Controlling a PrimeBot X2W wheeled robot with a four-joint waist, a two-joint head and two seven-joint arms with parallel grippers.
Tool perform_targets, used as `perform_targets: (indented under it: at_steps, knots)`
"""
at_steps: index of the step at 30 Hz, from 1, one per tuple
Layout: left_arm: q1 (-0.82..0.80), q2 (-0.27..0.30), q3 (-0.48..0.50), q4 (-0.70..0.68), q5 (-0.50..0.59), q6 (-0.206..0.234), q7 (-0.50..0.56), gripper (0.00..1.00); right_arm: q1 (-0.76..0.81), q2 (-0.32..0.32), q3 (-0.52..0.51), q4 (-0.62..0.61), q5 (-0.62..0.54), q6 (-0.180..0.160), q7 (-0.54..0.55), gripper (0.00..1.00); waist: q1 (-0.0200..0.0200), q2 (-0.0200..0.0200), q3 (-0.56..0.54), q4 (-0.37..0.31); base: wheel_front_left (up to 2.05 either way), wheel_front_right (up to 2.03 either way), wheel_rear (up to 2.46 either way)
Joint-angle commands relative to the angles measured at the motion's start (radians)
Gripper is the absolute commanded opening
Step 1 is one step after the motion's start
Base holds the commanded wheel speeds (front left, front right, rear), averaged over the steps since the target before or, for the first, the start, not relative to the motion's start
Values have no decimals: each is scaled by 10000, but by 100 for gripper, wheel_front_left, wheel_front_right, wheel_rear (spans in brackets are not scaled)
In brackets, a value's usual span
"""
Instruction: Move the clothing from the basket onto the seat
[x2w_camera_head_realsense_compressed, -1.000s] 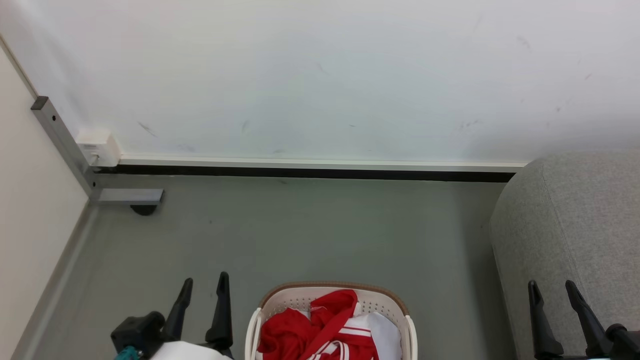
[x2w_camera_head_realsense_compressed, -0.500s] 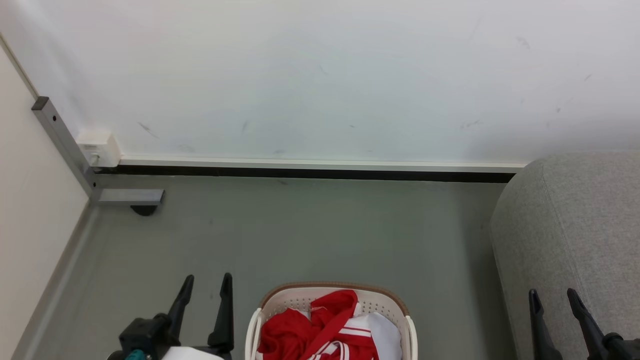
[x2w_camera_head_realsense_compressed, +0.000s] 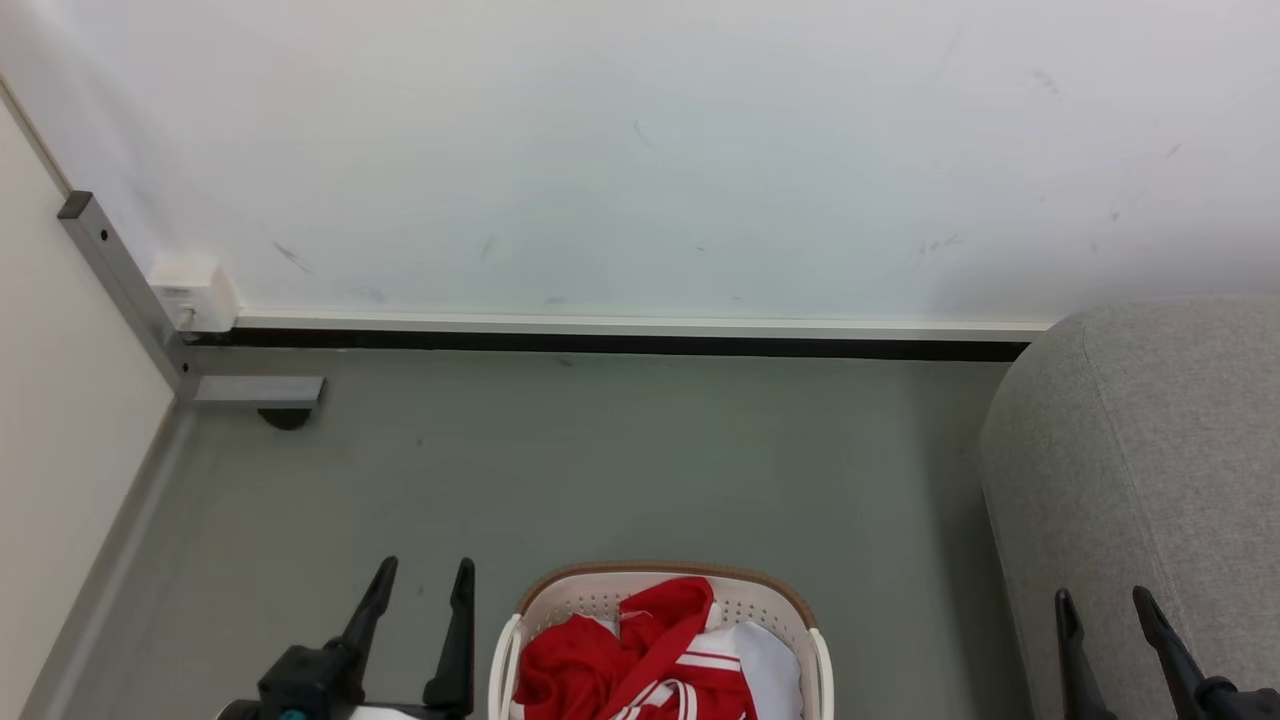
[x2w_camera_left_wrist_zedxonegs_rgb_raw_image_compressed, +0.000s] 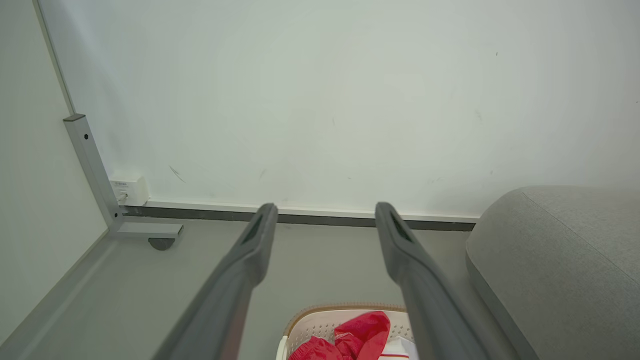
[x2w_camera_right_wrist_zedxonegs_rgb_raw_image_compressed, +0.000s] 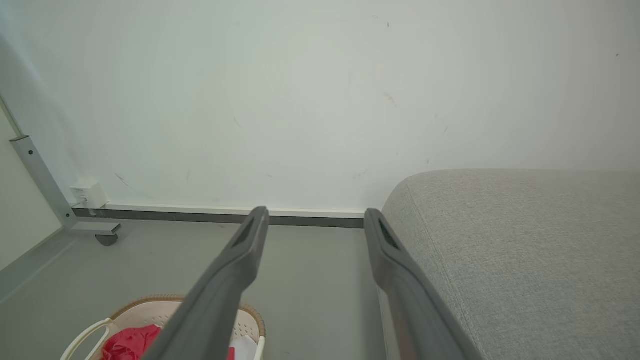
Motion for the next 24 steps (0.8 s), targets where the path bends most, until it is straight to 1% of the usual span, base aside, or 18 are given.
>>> perform_targets:
  at_steps: [1,11,24]
  knots:
    - [102,33,15,9,170,-42,-98,100,145,10,-24,29,-148,-19,-100,100,0,-1,5,-2,0,0,0]
    - [172,-4,42,211,723,-140,-258,100,182,41,-91,158,-510,-21,-273,100,0,-1,12,-44,0,0,0]
    - [113,-14,-3,335,356,-94,-254,100,104,56,-88,164,-381,-21,-258,100,0,-1,13,-23,0,0,0]
